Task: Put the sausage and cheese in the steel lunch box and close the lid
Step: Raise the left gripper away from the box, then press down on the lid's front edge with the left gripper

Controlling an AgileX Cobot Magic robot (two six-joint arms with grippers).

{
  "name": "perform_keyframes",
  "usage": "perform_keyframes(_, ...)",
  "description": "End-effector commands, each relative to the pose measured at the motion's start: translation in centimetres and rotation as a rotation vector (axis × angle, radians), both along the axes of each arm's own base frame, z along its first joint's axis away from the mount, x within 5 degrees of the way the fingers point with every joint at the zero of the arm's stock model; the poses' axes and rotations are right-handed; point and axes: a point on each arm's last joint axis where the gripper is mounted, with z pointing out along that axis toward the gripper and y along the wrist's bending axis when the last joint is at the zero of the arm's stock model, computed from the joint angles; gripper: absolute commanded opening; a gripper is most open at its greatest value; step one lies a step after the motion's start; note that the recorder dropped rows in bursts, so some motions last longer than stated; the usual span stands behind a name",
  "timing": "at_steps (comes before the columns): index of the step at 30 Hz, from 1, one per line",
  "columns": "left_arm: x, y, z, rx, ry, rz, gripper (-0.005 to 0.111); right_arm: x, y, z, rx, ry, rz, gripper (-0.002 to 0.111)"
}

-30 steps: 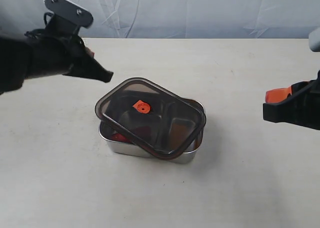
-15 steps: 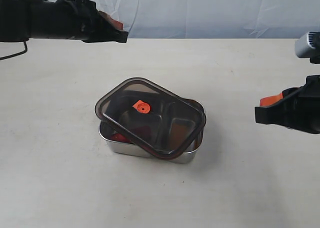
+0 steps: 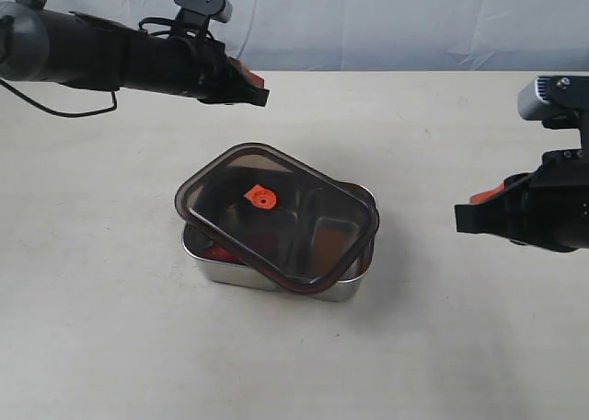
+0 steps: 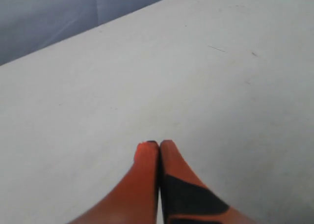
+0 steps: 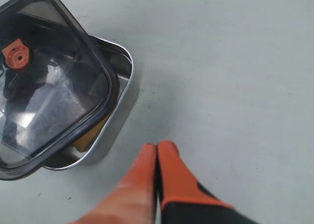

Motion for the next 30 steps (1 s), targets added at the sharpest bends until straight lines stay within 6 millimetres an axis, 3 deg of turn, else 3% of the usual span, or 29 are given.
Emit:
perform_keyframes(1, 0.0, -0.7, -0.3, -0.050, 0.066, -0.045, 0.000, 0.6, 0.1, -0.4, -0.008, -0.005, -0.015, 0.000)
perform_keyframes(13, -1.3, -0.4, -3.6, 0.097, 0.273, -0.117, 0.000, 0.9, 0.1, -0.7, -0.014, 0.000, -0.021, 0.000)
perform_keyframes(24, -2.4, -0.4, -3.6, 0.139, 0.339, -0.220, 0.000, 0.8, 0.1, -0.7, -0.014, 0.002, -0.020, 0.000)
perform_keyframes(30, -2.5, -0.1, -1.8, 0.153, 0.301, -0.215, 0.000, 0.8, 0.1, -0.7, -0.014, 0.002, -0.020, 0.000)
